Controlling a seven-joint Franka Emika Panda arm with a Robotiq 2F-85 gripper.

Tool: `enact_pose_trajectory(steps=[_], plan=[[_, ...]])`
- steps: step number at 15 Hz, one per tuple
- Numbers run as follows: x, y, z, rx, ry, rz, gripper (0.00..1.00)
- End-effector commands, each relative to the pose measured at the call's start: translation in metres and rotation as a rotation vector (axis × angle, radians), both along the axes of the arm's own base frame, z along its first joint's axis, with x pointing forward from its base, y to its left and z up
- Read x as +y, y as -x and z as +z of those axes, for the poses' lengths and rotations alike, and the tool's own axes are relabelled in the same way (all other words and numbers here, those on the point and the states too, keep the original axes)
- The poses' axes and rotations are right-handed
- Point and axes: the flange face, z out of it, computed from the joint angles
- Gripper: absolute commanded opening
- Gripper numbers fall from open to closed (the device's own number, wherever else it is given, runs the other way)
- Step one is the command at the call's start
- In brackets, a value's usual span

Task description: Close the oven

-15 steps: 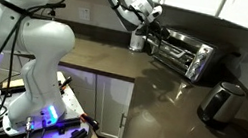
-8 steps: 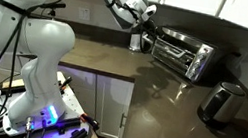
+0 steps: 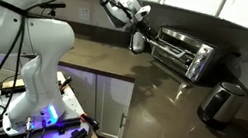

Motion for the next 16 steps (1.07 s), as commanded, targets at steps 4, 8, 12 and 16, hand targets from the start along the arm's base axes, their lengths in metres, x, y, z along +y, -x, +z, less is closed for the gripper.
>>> enact_pose_trajectory(steps=[4,8,12,16], plan=[[-0.021,0.019,-0.005,0.044,-0.131,-0.008,1.0],[-0.051,0.025,-0.004,0.058,-0.235,-0.012,1.0],[-0.081,0.029,-0.001,0.068,-0.314,0.001,1.0],[-0.1,0.033,0.011,0.097,-0.372,0.029,1.0]])
